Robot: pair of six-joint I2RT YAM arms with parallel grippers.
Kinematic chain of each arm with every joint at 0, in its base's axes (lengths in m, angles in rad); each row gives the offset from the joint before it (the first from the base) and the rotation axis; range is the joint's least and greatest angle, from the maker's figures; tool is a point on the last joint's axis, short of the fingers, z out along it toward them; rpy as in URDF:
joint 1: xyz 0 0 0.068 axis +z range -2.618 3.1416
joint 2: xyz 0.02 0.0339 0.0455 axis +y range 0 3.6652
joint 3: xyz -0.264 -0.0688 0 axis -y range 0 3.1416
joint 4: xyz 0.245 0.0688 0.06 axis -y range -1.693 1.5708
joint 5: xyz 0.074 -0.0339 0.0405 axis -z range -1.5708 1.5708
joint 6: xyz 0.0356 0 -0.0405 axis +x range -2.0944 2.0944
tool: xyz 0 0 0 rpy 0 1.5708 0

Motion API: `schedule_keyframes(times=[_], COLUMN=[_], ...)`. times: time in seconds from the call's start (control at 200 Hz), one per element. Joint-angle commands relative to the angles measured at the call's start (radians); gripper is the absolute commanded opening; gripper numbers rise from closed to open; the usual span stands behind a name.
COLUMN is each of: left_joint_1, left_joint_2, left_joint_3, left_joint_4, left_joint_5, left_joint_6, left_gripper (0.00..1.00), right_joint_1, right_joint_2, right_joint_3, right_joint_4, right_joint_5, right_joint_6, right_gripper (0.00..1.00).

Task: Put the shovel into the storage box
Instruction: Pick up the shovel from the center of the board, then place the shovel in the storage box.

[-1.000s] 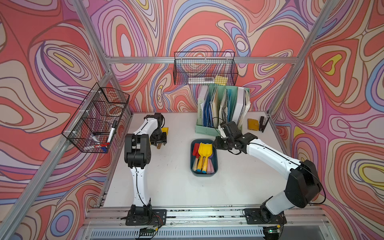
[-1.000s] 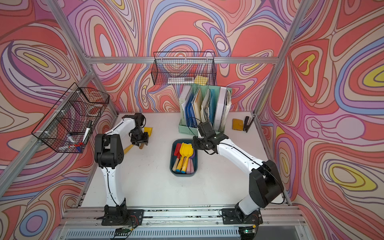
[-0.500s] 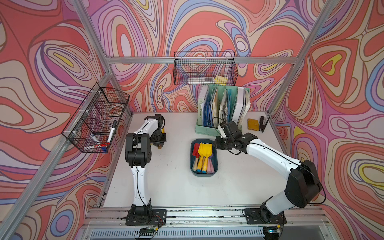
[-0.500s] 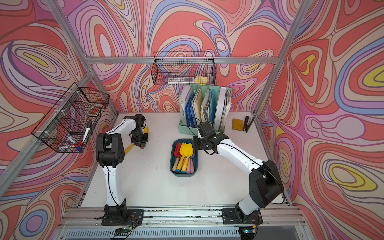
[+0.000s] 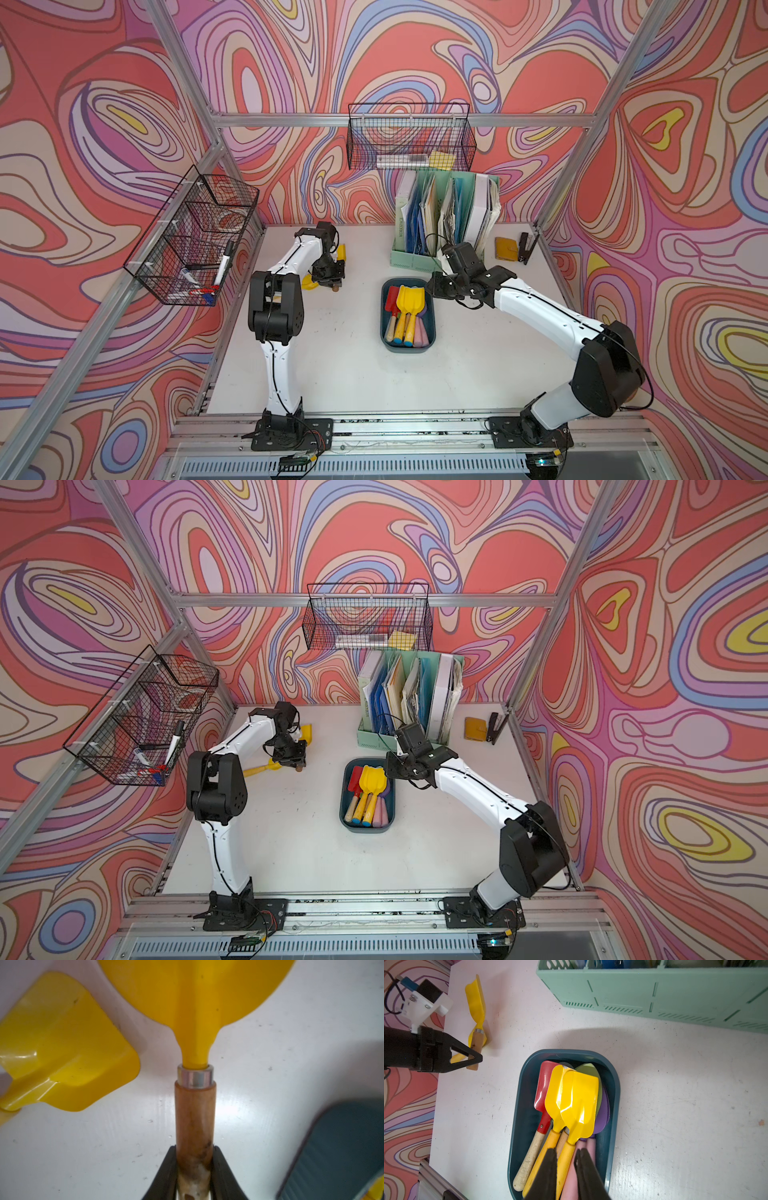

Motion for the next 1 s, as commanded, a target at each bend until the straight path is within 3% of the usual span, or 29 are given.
schedule_keyframes(times=[0.0, 0.23, 0.571, 0.746, 0.996], left_joint_1=[-0.03, -0.117, -0.294, -0.383, -0.427], left_joint_2=[-0.077, -0.226, -0.347, -0.362, -0.37], left_joint_3=[-0.018, -0.115, -0.231, -0.246, -0.24], left_joint_4=[0.006, 0.013, -0.005, 0.004, -0.019], left_joint_5=[0.055, 0.124, 0.186, 0.17, 0.102], left_joint_6=[0.003, -0.038, -0.135, -0.196, -0.245], left_gripper=[0.14, 0.12, 0.12, 0.12, 0.1], right_joint_1=[-0.003, 0.002, 0.081, 0.113, 0.122], right_joint_2=[-0.033, -0.009, 0.091, 0.133, 0.158], right_joint_3=[-0.012, 0.011, 0.107, 0.118, 0.129], right_joint_4=[0.019, 0.069, 0.111, 0.175, 0.179], right_joint_5=[0.0, -0.06, -0.014, 0.004, 0.052], right_joint_6=[0.003, 0.023, 0.055, 0.088, 0.12], right_gripper=[0.2, 0.19, 0.19, 0.22, 0.24])
